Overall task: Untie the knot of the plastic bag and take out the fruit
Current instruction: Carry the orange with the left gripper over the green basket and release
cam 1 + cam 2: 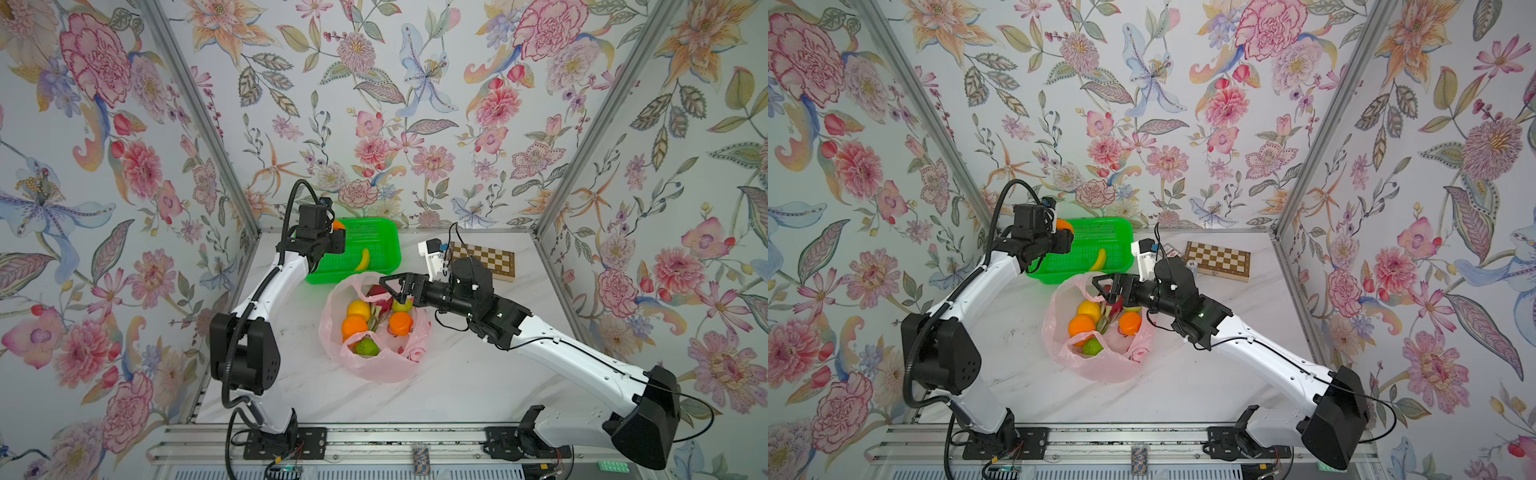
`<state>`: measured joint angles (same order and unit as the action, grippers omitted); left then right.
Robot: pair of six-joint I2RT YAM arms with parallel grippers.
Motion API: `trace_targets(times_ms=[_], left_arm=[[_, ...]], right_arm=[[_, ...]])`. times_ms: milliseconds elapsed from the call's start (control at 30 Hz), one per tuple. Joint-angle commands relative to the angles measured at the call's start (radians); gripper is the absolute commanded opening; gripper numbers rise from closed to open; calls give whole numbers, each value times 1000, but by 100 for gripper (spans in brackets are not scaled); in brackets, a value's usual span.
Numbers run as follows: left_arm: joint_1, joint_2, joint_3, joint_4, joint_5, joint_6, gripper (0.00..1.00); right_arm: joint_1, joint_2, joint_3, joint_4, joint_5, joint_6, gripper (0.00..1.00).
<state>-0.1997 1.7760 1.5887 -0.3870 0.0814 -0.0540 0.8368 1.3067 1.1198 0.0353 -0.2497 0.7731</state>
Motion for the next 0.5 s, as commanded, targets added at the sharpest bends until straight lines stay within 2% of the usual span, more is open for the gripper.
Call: trace_targets(times_ms=[0,167,333,467], left_arm=[[28,121,140,-97,-52,2,46],[73,340,338,-153,-63,19,45],[117,553,567,-203,-51,28,43],[137,659,657,-169,-35,23,43]], right_arm=[[9,18,61,-81,9,-35,99],[38,59,135,-194,43,-93,99],[54,112,210,-254,22,-105,99],[59,135,235,-258,14,-105,99]])
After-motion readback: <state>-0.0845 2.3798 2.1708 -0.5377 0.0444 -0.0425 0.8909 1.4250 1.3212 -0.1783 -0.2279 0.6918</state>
